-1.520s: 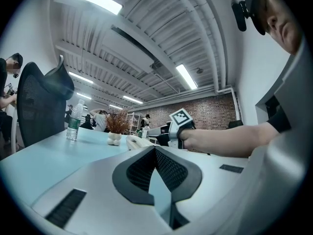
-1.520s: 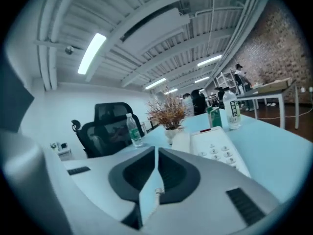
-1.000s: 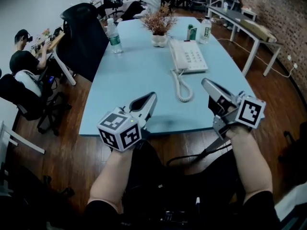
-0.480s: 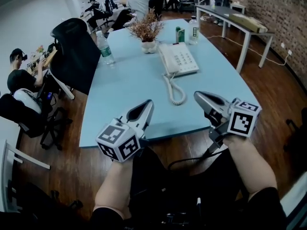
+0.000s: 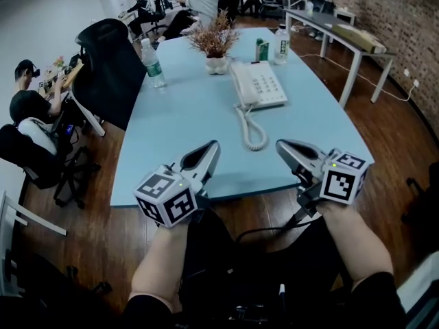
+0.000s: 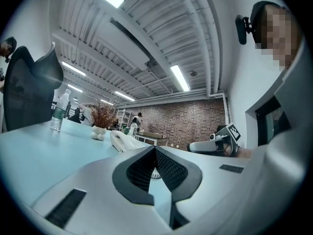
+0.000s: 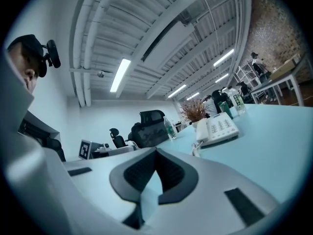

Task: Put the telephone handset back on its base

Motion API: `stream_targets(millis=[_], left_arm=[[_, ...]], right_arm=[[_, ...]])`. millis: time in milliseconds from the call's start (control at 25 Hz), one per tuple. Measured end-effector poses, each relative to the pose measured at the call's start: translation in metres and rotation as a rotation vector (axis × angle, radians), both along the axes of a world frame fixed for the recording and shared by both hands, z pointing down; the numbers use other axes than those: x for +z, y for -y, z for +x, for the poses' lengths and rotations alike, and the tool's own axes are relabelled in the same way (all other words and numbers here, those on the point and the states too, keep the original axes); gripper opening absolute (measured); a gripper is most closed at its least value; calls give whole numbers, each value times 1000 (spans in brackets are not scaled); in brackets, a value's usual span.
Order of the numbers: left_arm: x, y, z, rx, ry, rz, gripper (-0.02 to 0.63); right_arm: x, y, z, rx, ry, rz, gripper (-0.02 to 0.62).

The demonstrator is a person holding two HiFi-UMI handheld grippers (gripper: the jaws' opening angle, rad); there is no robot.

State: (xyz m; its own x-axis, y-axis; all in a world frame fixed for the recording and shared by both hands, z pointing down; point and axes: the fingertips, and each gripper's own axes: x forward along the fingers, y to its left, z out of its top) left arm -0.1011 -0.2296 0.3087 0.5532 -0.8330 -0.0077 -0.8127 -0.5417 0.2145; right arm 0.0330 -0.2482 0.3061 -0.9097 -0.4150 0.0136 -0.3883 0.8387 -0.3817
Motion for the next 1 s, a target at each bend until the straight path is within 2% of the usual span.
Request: stream_targets(millis=[400,1000], left_arm=[[1,1,-4,-30,59,13,-3],[2,2,-7,-37,56,11,-3]], right_arm=[[4,-4,-2,-10,-7,7,8],[9,-6,-5,-16,-26,12,6]])
